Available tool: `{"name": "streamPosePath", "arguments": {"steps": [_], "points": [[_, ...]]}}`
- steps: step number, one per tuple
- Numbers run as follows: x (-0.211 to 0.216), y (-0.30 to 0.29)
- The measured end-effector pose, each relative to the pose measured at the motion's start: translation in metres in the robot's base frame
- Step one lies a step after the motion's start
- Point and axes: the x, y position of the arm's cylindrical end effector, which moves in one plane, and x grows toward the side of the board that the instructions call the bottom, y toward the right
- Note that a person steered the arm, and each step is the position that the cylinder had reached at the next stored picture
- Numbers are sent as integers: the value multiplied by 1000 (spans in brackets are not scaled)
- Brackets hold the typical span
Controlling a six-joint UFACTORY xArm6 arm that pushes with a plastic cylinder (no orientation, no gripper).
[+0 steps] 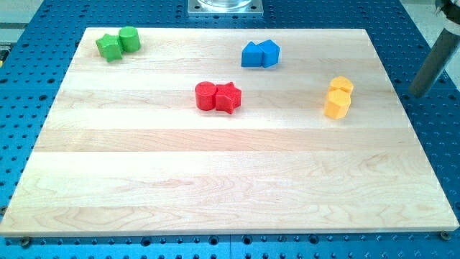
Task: Place the blue blocks at the top center of the board
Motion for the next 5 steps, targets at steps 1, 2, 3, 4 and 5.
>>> {"name": "streamPosePath", "arguments": {"steps": [1, 2, 3, 4, 5], "points": [[-22, -12], [-41, -50], [-53, -79], [-66, -87], [-69, -116]]}}
